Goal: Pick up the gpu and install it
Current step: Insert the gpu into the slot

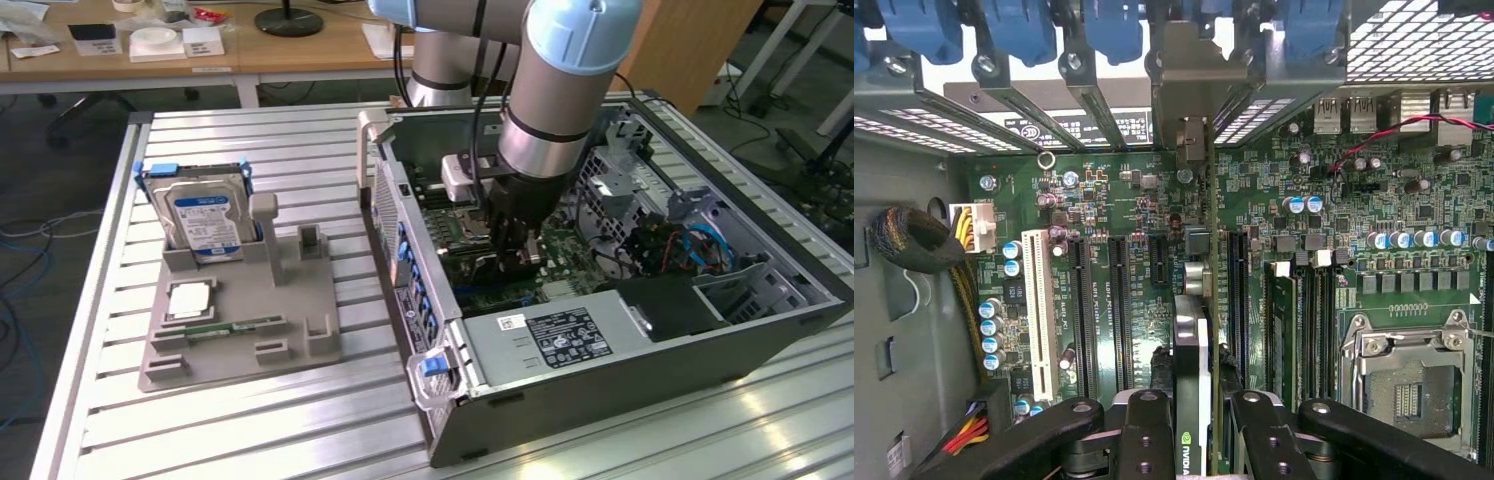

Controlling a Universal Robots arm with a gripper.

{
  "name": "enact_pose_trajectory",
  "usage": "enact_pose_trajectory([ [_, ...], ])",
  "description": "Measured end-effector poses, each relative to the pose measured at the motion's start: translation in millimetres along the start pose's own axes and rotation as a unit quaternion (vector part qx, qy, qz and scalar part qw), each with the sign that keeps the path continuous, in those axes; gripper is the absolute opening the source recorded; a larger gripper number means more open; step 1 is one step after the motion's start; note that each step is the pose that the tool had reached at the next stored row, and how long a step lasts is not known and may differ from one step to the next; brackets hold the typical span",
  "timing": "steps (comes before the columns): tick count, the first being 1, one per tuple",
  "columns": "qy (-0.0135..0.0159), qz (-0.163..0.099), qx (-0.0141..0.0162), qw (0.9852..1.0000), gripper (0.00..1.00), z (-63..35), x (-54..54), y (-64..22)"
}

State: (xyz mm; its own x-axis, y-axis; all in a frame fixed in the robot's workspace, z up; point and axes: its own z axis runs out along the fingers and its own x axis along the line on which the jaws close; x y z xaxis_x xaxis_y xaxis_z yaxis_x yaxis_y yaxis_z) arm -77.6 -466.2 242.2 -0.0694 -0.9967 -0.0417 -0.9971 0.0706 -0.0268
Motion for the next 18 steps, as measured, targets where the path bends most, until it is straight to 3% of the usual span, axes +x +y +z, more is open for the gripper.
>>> enact_pose_trajectory([
  [18,0.0002,-0.004,-0.0001,1.0,0.27,-2.5,-0.1,-0.1],
])
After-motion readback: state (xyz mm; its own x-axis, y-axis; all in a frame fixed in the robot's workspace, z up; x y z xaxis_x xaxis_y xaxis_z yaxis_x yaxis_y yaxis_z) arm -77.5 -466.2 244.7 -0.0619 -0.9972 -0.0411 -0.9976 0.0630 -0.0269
